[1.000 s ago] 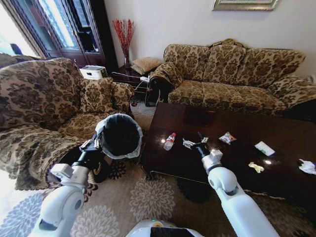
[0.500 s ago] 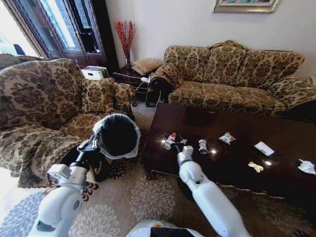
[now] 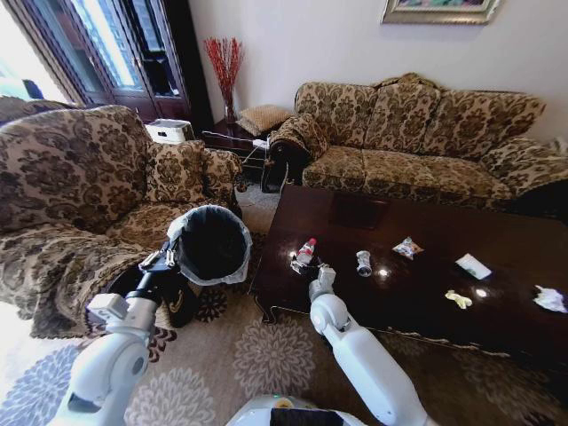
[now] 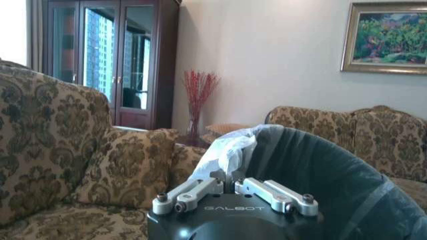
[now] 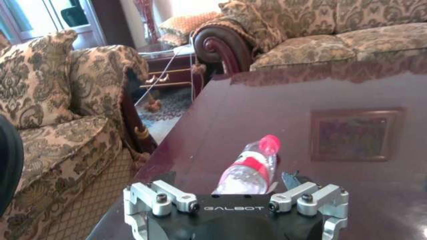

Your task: Move to the front of the table and place the trash on the table into the trash bin.

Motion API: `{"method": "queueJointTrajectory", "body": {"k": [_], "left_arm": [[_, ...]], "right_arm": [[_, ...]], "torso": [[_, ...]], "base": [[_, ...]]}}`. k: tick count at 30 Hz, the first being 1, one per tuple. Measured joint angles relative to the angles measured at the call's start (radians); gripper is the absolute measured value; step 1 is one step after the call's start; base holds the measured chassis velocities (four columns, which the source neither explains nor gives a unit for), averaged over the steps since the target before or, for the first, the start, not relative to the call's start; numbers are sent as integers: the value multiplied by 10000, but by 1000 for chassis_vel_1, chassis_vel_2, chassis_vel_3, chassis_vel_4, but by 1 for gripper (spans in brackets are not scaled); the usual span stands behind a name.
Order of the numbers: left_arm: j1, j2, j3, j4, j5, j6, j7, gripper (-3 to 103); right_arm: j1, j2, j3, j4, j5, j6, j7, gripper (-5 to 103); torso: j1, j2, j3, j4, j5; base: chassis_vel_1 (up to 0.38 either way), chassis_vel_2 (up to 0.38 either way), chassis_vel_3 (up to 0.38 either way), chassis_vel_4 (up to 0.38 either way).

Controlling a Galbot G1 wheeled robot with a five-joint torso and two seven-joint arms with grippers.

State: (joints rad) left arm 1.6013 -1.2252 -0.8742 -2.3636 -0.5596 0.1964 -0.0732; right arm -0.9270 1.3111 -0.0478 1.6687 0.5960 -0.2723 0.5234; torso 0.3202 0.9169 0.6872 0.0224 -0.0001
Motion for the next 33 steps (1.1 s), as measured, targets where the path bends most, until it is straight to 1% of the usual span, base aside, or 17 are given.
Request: {"method": "queueJointTrajectory", "body": {"k": [1,2,4,5,7,8,16,21,24,27,28,29,31,33], "left_arm": [[13,-12,2,-1,26,-1,4,3],[13,-12,2,-1,26,-1,4,3],[45,-22,1,-1,115,-18,11,3],[65,-22,-25,-1,129,-28,15,3],[70,-22,-37,-1,129,-29,18,3],[77,-22,-94,-1,128,-41,21,3],[-3,-110,-157,167,263,-112,89,3],[-1,-188,-133,189,335,-157,127,3],[40,-208,-133,188,348,-181,134,3],[46,-208,-159,181,349,-185,135,3],[46,-208,-170,175,349,-185,133,3],[46,-209,-186,156,349,-186,128,3],[47,-213,-194,139,348,-186,123,3],[58,-224,-199,84,344,-186,118,3]], "right_arm": [[179,185,-62,-382,-209,132,-117,100],[179,185,-62,-382,-209,132,-117,100],[418,521,-138,-846,-448,244,-174,100],[562,735,-176,-1113,-531,250,-65,100],[602,792,-186,-1195,-552,252,-19,100],[720,951,-202,-1452,-635,292,104,100],[949,1016,-190,-1955,-685,280,357,100],[1154,1105,-71,-2339,-654,318,291,100],[1319,1324,13,-2678,-674,444,256,100],[1330,1391,15,-2729,-676,454,267,100],[1330,1405,11,-2734,-679,456,270,101],[1319,1424,4,-2738,-682,461,273,99],[1308,1428,2,-2743,-682,461,275,99],[1284,1434,14,-2773,-682,471,276,92]], "torso": [[0,0,0,1,0],[0,0,0,1,0],[1,-1,0,2,0],[1,0,1,3,0],[1,-1,1,3,0],[1,0,0,5,1],[1,0,1,1,0],[1,0,1,1,0],[1,0,1,2,1],[1,-1,1,2,1],[1,0,1,2,1],[1,0,0,2,1],[1,0,0,3,1],[1,0,0,2,1]], "base": [[0,0,0,0],[0,0,0,0],[0,0,0,0],[0,0,0,0],[0,0,0,0],[0,0,0,0],[0,0,0,0],[0,0,0,0],[0,0,0,0],[0,0,0,0],[0,0,0,0],[0,0,0,0],[0,0,0,0],[0,0,0,0]]}}
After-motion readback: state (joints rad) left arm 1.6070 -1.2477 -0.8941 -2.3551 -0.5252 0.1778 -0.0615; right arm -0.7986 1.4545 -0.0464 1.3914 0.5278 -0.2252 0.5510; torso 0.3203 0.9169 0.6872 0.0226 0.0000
